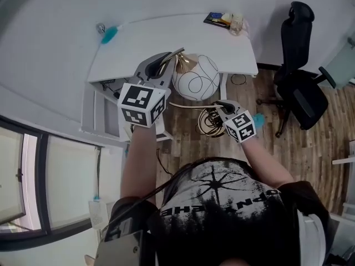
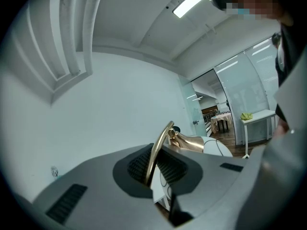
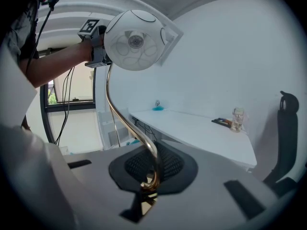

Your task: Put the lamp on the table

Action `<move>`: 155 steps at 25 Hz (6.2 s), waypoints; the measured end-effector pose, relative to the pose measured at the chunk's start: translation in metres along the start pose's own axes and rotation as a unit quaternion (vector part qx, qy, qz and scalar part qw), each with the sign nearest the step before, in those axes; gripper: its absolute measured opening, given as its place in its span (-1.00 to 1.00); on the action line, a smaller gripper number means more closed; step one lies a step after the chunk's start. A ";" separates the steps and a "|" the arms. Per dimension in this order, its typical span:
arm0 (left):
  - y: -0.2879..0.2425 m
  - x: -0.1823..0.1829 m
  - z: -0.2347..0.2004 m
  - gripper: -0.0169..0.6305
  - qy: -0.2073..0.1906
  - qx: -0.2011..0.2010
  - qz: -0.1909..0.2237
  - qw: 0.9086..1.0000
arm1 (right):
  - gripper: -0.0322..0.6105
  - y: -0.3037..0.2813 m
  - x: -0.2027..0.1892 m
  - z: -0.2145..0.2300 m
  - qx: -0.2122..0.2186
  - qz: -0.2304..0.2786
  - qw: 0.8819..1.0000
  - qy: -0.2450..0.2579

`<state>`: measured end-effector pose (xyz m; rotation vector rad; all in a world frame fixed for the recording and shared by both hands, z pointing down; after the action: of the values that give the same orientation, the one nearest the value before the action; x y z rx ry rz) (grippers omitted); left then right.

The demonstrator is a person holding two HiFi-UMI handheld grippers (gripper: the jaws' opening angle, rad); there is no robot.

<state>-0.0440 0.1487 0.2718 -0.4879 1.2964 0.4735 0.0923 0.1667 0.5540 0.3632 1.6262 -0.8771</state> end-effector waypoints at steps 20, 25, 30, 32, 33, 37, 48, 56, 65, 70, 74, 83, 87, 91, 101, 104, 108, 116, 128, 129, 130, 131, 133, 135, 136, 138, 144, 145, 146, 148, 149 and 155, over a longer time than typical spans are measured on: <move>-0.015 -0.036 -0.073 -0.86 0.027 -0.006 -0.011 1.000 | -0.84 -0.071 0.008 -0.001 0.008 -0.024 1.000 -0.004; -0.035 -0.042 -0.097 -0.86 0.027 0.009 -0.020 0.999 | -0.84 -0.103 0.014 0.016 0.023 -0.023 0.999 -0.003; -0.069 -0.048 -0.120 -0.86 0.028 0.019 -0.032 0.999 | -0.84 -0.133 0.019 0.043 0.039 -0.026 0.999 -0.007; -0.082 -0.050 -0.133 -0.86 0.028 0.027 -0.037 0.999 | -0.84 -0.147 0.025 0.055 0.047 -0.025 0.999 -0.006; -0.089 -0.050 -0.139 -0.86 0.029 0.031 -0.039 0.998 | -0.84 -0.155 0.027 0.061 0.052 -0.025 0.998 -0.005; -0.115 -0.048 -0.160 -0.87 0.034 0.045 -0.042 0.998 | -0.84 -0.179 0.041 0.090 0.063 -0.025 0.998 0.002; -0.186 -0.046 -0.203 -0.86 0.027 0.070 -0.052 0.996 | -0.84 -0.234 0.062 0.155 0.087 -0.021 0.996 0.003; -0.236 -0.049 -0.226 -0.87 0.021 0.074 -0.057 0.995 | -0.83 -0.268 0.069 0.198 0.096 -0.024 0.995 0.000; -0.273 -0.051 -0.243 -0.87 0.013 0.074 -0.059 0.995 | -0.83 -0.296 0.073 0.230 0.098 -0.030 0.995 -0.003; -0.283 -0.054 -0.256 -0.86 0.019 0.068 -0.061 0.996 | -0.83 -0.310 0.077 0.237 0.093 -0.031 0.995 -0.010; -0.289 -0.062 -0.269 -0.86 0.027 0.057 -0.060 0.996 | -0.83 -0.324 0.077 0.237 0.091 -0.037 0.995 -0.011; -0.318 -0.075 -0.322 -0.86 0.028 0.027 -0.055 0.998 | -0.83 -0.373 0.091 0.253 0.066 -0.046 0.997 -0.021; -0.334 -0.078 -0.354 -0.86 0.026 0.012 -0.052 0.998 | -0.83 -0.404 0.104 0.260 0.052 -0.044 0.997 -0.028; -0.354 -0.081 -0.386 -0.86 0.019 -0.006 -0.051 0.998 | -0.83 -0.437 0.116 0.269 0.036 -0.042 0.998 -0.039; -0.399 -0.090 -0.457 -0.86 0.008 -0.044 -0.047 0.998 | -0.83 -0.518 0.142 0.297 -0.007 -0.039 0.997 -0.065; -0.412 -0.097 -0.474 -0.86 0.004 -0.053 -0.049 0.997 | -0.83 -0.540 0.144 0.304 -0.019 -0.041 0.996 -0.072; -0.428 -0.105 -0.496 -0.86 -0.009 -0.059 -0.054 0.997 | -0.83 -0.572 0.147 0.311 -0.026 -0.041 0.995 -0.082; -0.462 -0.108 -0.533 -0.86 -0.041 -0.081 -0.050 0.995 | -0.83 -0.631 0.158 0.328 -0.036 -0.038 0.993 -0.102; -0.494 -0.116 -0.593 -0.86 -0.057 -0.070 -0.043 0.995 | -0.83 -0.707 0.182 0.357 -0.033 -0.027 0.995 -0.094; -0.495 -0.117 -0.597 -0.86 -0.058 -0.069 -0.041 0.995 | -0.83 -0.712 0.185 0.358 -0.033 -0.025 0.995 -0.093; -0.496 -0.117 -0.600 -0.86 -0.059 -0.067 -0.040 0.995 | -0.83 -0.717 0.186 0.359 -0.033 -0.024 0.995 -0.092; -0.498 -0.117 -0.603 -0.87 -0.060 -0.066 -0.040 0.995 | -0.83 -0.721 0.188 0.361 -0.033 -0.023 0.995 -0.091; -0.502 -0.118 -0.607 -0.87 -0.062 -0.064 -0.040 0.995 | -0.83 -0.729 0.189 0.364 -0.034 -0.021 0.995 -0.091; -0.506 -0.119 -0.610 -0.87 -0.065 -0.062 -0.042 0.995 | -0.83 -0.735 0.190 0.367 -0.037 -0.019 0.995 -0.093; -0.508 -0.120 -0.611 -0.87 -0.069 -0.062 -0.043 0.995 | -0.83 -0.739 0.190 0.369 -0.038 -0.018 0.995 -0.094; -0.513 -0.119 -0.611 -0.87 -0.080 -0.066 -0.043 0.994 | -0.82 -0.747 0.191 0.371 -0.040 -0.018 0.994 -0.098; -0.515 -0.118 -0.611 -0.87 -0.095 -0.066 -0.043 0.992 | -0.82 -0.755 0.193 0.373 -0.046 -0.009 0.993 -0.106; -0.516 -0.118 -0.610 -0.87 -0.097 -0.068 -0.042 0.992 | -0.82 -0.755 0.192 0.372 -0.046 -0.007 0.993 -0.107; -0.516 -0.118 -0.608 -0.87 -0.100 -0.071 -0.043 0.992 | -0.82 -0.755 0.192 0.371 -0.045 -0.007 0.993 -0.108; -0.520 -0.118 -0.602 -0.87 -0.108 -0.076 -0.045 0.990 | -0.82 -0.753 0.188 0.371 -0.044 -0.007 0.993 -0.113; -0.522 -0.118 -0.598 -0.87 -0.112 -0.079 -0.046 0.989 | -0.82 -0.752 0.186 0.371 -0.044 -0.007 0.992 -0.115; -0.525 -0.121 -0.584 -0.87 -0.124 -0.090 -0.055 0.987 | -0.82 -0.749 0.180 0.369 -0.030 -0.009 0.992 -0.122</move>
<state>-0.2201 -0.6250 0.3124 -0.6275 0.9864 0.5423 -0.1890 -0.6356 0.6327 0.1916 1.4286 -0.8480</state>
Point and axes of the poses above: the fingertips, and each gripper's own axes: y backward along the fingers, z to its right, x out of its top, the point moved 1 cm from there along y, backward along the fingers, and after that the axes turned 5 degrees about -x, right-handed, at the moved point
